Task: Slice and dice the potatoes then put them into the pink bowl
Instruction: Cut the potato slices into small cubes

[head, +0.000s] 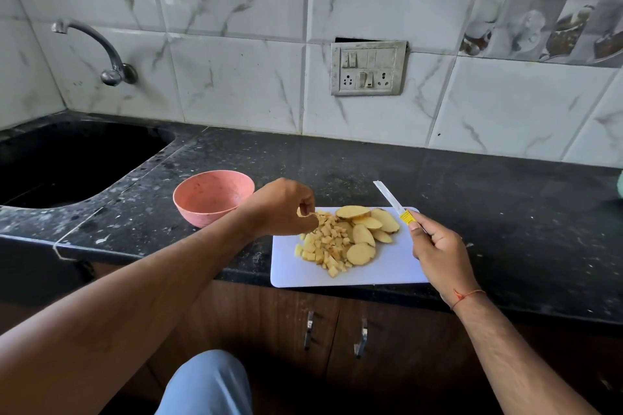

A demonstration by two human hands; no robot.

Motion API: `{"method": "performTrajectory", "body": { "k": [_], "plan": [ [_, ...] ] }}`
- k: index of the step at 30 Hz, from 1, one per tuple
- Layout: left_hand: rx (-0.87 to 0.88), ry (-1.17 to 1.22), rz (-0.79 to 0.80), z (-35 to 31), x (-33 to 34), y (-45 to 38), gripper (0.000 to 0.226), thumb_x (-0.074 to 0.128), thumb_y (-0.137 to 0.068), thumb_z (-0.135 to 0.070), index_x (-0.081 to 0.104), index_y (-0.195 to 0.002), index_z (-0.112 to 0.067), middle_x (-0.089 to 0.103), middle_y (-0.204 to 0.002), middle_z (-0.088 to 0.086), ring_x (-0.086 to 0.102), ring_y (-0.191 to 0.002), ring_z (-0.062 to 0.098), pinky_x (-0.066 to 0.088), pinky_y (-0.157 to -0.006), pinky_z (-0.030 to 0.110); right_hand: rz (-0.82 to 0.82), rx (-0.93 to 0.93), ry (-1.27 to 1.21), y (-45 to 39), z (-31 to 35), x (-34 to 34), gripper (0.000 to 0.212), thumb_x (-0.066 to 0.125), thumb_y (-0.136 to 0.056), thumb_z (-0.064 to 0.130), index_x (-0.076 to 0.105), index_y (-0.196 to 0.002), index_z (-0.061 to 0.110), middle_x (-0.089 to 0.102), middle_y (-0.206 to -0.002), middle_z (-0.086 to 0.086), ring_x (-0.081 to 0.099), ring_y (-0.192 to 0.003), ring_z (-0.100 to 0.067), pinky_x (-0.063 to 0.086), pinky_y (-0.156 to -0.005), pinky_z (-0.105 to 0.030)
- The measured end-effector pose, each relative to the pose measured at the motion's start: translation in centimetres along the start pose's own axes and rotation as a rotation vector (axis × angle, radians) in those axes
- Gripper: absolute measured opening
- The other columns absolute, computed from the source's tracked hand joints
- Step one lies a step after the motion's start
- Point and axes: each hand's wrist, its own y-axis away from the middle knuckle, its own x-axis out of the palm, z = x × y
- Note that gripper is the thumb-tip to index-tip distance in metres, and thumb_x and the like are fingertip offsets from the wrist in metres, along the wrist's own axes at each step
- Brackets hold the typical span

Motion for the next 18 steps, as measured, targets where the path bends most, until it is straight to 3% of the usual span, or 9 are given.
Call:
{"method": "performTrajectory", "body": {
  "k": [4,7,9,14,18],
  "plan": [
    [-0.1,0.075,0.015,-0.4,0.1,-0.7,0.016,0.078,-0.084,-0.042,0.077,-0.082,-0.027,0.07,-0.07,-0.013,0.064,-0.063,0.005,0.041,-0.051,0.017,0.001,-0.003,0.031,0.0,-0.3,0.0,0.045,0.055,-0.107,0.026,0.065,-0.107,0.07,0.042,-0.057,0.01,0.038,-0.055,-0.011,0.037,-0.056,-0.031],
    [-0.158,0.156,0.043,-0.4,0.1,-1.3,0.015,0.08,-0.083,-0.042,0.077,-0.078,-0.028,0.074,-0.069,-0.014,0.069,-0.063,0.003,0.048,-0.051,0.015,0.003,0.004,0.049,-0.2,-0.6,0.0,0.035,0.054,-0.107,0.025,0.068,-0.126,0.051,0.043,-0.056,0.012,0.038,-0.055,-0.011,0.038,-0.056,-0.03],
    [-0.183,0.213,0.065,-0.5,0.1,-1.6,0.014,0.083,-0.083,-0.04,0.078,-0.079,-0.028,0.075,-0.071,-0.013,0.07,-0.064,0.003,0.051,-0.052,0.015,0.009,-0.002,0.047,-0.3,-0.6,0.0,0.035,0.054,-0.108,0.024,0.067,-0.124,0.053,0.043,-0.056,0.013,0.038,-0.056,-0.01,0.038,-0.055,-0.029],
    [-0.196,0.311,0.086,-0.2,0.3,-2.1,0.009,0.084,-0.088,-0.032,0.084,-0.096,-0.028,0.077,-0.078,-0.015,0.071,-0.068,-0.002,0.054,-0.057,0.013,0.012,-0.007,0.03,-0.2,-0.5,-0.1,0.041,0.054,-0.107,0.026,0.064,-0.108,0.066,0.043,-0.058,0.011,0.039,-0.057,-0.009,0.038,-0.054,-0.028],
    [-0.12,0.288,0.098,0.0,0.1,-2.2,0.019,0.078,-0.096,-0.037,0.083,-0.113,-0.032,0.079,-0.094,-0.019,0.067,-0.072,-0.014,0.045,-0.06,0.002,0.012,-0.006,0.046,-0.3,-0.7,0.0,0.035,0.054,-0.108,0.026,0.063,-0.122,0.057,0.045,-0.058,0.011,0.039,-0.057,-0.009,0.038,-0.053,-0.026]
  ]
}}
